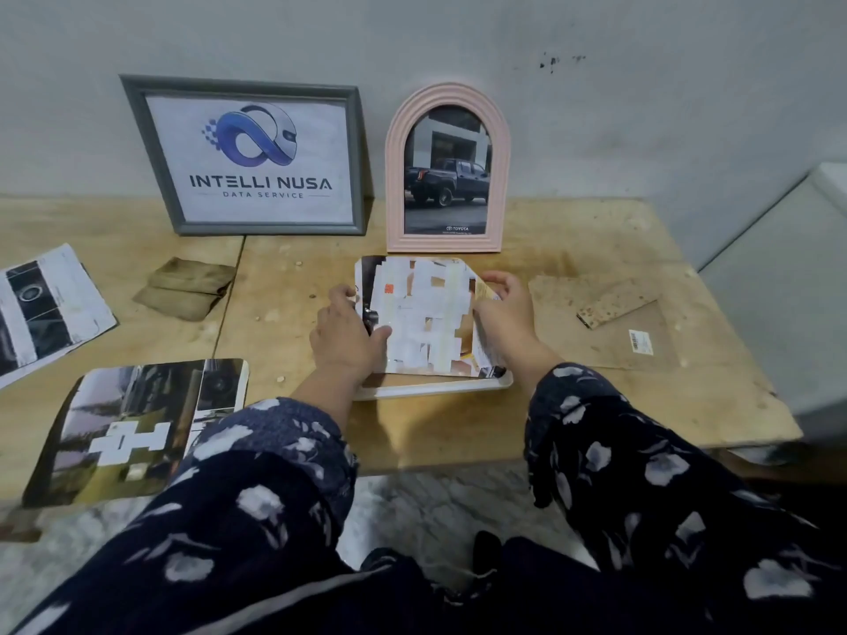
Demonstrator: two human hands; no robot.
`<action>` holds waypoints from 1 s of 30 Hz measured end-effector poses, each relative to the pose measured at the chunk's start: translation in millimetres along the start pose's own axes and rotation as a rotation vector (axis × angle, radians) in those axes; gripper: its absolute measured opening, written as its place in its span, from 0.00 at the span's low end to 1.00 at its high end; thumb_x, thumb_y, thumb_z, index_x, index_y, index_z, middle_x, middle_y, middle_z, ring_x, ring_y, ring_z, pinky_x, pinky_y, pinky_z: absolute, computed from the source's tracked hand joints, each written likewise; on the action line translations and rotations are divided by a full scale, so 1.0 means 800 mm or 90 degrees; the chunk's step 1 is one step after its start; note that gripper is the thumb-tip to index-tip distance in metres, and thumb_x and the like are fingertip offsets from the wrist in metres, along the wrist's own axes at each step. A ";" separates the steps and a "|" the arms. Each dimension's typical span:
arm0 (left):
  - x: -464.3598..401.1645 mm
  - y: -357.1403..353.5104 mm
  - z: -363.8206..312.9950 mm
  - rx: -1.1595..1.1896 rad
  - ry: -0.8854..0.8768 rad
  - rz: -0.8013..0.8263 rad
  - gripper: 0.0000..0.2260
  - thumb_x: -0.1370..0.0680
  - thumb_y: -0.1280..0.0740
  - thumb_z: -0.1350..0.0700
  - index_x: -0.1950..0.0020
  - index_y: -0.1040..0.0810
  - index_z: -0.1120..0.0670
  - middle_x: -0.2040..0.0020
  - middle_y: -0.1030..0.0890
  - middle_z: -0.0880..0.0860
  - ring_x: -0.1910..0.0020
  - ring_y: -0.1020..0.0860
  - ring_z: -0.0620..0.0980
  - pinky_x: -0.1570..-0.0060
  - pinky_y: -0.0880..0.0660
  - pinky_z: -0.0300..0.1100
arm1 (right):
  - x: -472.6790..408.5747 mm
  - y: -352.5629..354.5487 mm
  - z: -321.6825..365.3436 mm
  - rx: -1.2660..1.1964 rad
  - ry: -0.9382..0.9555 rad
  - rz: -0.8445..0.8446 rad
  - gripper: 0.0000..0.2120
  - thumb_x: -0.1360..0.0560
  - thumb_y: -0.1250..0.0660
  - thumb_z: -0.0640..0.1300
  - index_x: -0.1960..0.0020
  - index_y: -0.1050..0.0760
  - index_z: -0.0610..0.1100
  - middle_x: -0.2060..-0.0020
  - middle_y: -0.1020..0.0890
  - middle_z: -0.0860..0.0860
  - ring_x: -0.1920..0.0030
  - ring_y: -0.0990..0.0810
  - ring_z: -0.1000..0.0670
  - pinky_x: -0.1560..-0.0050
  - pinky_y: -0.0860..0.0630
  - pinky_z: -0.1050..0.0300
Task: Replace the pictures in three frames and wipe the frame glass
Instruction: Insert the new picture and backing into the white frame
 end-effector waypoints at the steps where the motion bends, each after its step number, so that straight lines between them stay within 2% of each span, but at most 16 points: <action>1: -0.001 0.005 -0.001 0.045 -0.010 -0.007 0.21 0.24 0.30 0.54 0.38 0.38 0.53 0.45 0.24 0.55 0.44 0.25 0.57 0.44 0.29 0.53 | 0.004 0.002 0.008 -0.007 0.006 -0.013 0.18 0.27 0.36 0.31 0.45 0.30 0.51 0.39 0.25 0.48 0.55 0.23 0.54 0.59 0.22 0.57; 2: -0.002 0.009 -0.001 0.101 -0.016 -0.003 0.16 0.23 0.32 0.56 0.41 0.37 0.52 0.49 0.24 0.55 0.49 0.24 0.57 0.49 0.27 0.52 | 0.006 0.002 0.014 -0.002 0.017 -0.019 0.19 0.28 0.36 0.30 0.44 0.29 0.50 0.40 0.25 0.48 0.56 0.23 0.55 0.60 0.23 0.59; 4: -0.002 0.019 0.000 0.189 -0.026 0.003 0.09 0.20 0.37 0.59 0.45 0.37 0.53 0.50 0.26 0.55 0.56 0.25 0.55 0.56 0.29 0.47 | 0.014 -0.004 0.028 0.026 0.051 -0.026 0.22 0.29 0.37 0.28 0.41 0.29 0.49 0.41 0.25 0.49 0.53 0.24 0.54 0.65 0.26 0.66; 7: -0.003 0.050 0.009 0.218 -0.041 -0.066 0.06 0.20 0.41 0.62 0.45 0.34 0.54 0.44 0.28 0.54 0.54 0.27 0.52 0.54 0.30 0.44 | 0.024 -0.023 0.045 0.094 0.097 -0.032 0.30 0.30 0.37 0.27 0.34 0.33 0.51 0.38 0.32 0.53 0.46 0.28 0.53 0.72 0.30 0.75; 9: -0.003 0.073 0.023 0.234 -0.031 -0.104 0.07 0.20 0.41 0.63 0.44 0.33 0.54 0.43 0.28 0.54 0.51 0.27 0.50 0.50 0.29 0.44 | 0.027 -0.042 0.050 0.123 0.110 -0.030 0.29 0.29 0.34 0.29 0.33 0.34 0.51 0.37 0.33 0.52 0.47 0.31 0.54 0.65 0.29 0.71; 13: -0.005 0.106 0.070 0.249 0.012 -0.145 0.07 0.21 0.41 0.64 0.47 0.32 0.53 0.43 0.27 0.56 0.49 0.26 0.51 0.50 0.30 0.42 | 0.032 -0.097 0.054 0.135 0.128 0.044 0.20 0.28 0.31 0.35 0.41 0.29 0.50 0.44 0.25 0.52 0.48 0.24 0.52 0.54 0.24 0.60; 15: -0.006 0.126 0.095 0.263 0.047 -0.169 0.07 0.20 0.41 0.65 0.47 0.32 0.54 0.43 0.27 0.58 0.49 0.27 0.53 0.50 0.31 0.43 | 0.033 -0.132 0.059 0.144 0.140 0.099 0.17 0.27 0.33 0.34 0.43 0.28 0.49 0.47 0.25 0.54 0.51 0.23 0.54 0.60 0.26 0.68; 16: -0.006 0.136 0.106 0.267 0.062 -0.183 0.06 0.20 0.41 0.65 0.48 0.32 0.54 0.42 0.27 0.59 0.49 0.28 0.52 0.49 0.32 0.43 | 0.032 -0.150 0.060 0.154 0.138 0.127 0.17 0.27 0.34 0.33 0.43 0.27 0.49 0.48 0.24 0.54 0.53 0.23 0.55 0.64 0.27 0.69; 17: -0.005 0.150 0.121 0.268 0.082 -0.207 0.06 0.20 0.41 0.65 0.48 0.32 0.55 0.42 0.27 0.59 0.49 0.28 0.52 0.49 0.32 0.43 | 0.034 -0.173 0.063 0.163 0.139 0.163 0.17 0.27 0.34 0.32 0.44 0.26 0.49 0.48 0.24 0.54 0.53 0.22 0.54 0.65 0.25 0.67; 19: 0.000 0.178 0.146 0.255 0.125 -0.255 0.06 0.20 0.40 0.65 0.47 0.32 0.55 0.41 0.28 0.59 0.48 0.29 0.52 0.46 0.32 0.43 | 0.032 -0.215 0.073 0.207 0.173 0.208 0.21 0.29 0.35 0.30 0.43 0.23 0.50 0.44 0.24 0.53 0.47 0.22 0.51 0.51 0.20 0.55; 20: 0.003 0.191 0.157 0.249 0.146 -0.274 0.06 0.20 0.40 0.65 0.46 0.31 0.56 0.40 0.29 0.59 0.48 0.28 0.52 0.45 0.32 0.43 | 0.032 -0.237 0.081 0.232 0.200 0.222 0.22 0.30 0.35 0.29 0.42 0.23 0.49 0.42 0.24 0.52 0.43 0.24 0.50 0.44 0.22 0.51; 21: 0.004 0.199 0.164 0.244 0.160 -0.281 0.06 0.20 0.40 0.65 0.45 0.30 0.57 0.40 0.29 0.59 0.48 0.29 0.51 0.45 0.32 0.42 | 0.031 -0.249 0.089 0.241 0.220 0.223 0.22 0.30 0.35 0.29 0.42 0.22 0.48 0.42 0.24 0.51 0.43 0.24 0.50 0.42 0.23 0.51; 23: 0.012 0.224 0.186 0.220 0.198 -0.319 0.08 0.20 0.40 0.63 0.41 0.28 0.58 0.37 0.30 0.58 0.49 0.29 0.48 0.45 0.33 0.39 | 0.036 -0.290 0.101 0.228 0.247 0.267 0.20 0.30 0.33 0.29 0.44 0.22 0.48 0.44 0.22 0.51 0.47 0.23 0.52 0.51 0.22 0.62; 25: 0.022 0.244 0.205 0.199 0.226 -0.342 0.11 0.19 0.40 0.62 0.37 0.28 0.58 0.35 0.32 0.56 0.46 0.29 0.47 0.44 0.35 0.36 | 0.044 -0.324 0.106 0.219 0.267 0.297 0.20 0.30 0.33 0.29 0.46 0.24 0.50 0.46 0.23 0.52 0.50 0.24 0.53 0.63 0.29 0.73; 27: 0.036 0.259 0.234 0.179 0.255 -0.352 0.13 0.19 0.40 0.61 0.34 0.29 0.57 0.34 0.33 0.56 0.42 0.28 0.50 0.42 0.35 0.36 | 0.061 -0.363 0.102 0.248 0.311 0.327 0.20 0.30 0.33 0.30 0.47 0.27 0.52 0.44 0.25 0.52 0.48 0.26 0.54 0.61 0.34 0.73; 30: 0.051 0.279 0.284 0.132 0.288 -0.335 0.17 0.20 0.38 0.60 0.31 0.30 0.55 0.32 0.35 0.55 0.40 0.27 0.53 0.41 0.34 0.39 | 0.091 -0.426 0.091 0.309 0.375 0.378 0.16 0.29 0.35 0.30 0.48 0.24 0.49 0.42 0.27 0.50 0.46 0.28 0.55 0.52 0.33 0.72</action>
Point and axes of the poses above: each hand's wrist, its own x-axis away from the middle knuckle, its own y-axis out of the back of the hand, z = x × y, the point moved 6 cm from there along -x, towards the middle knuckle
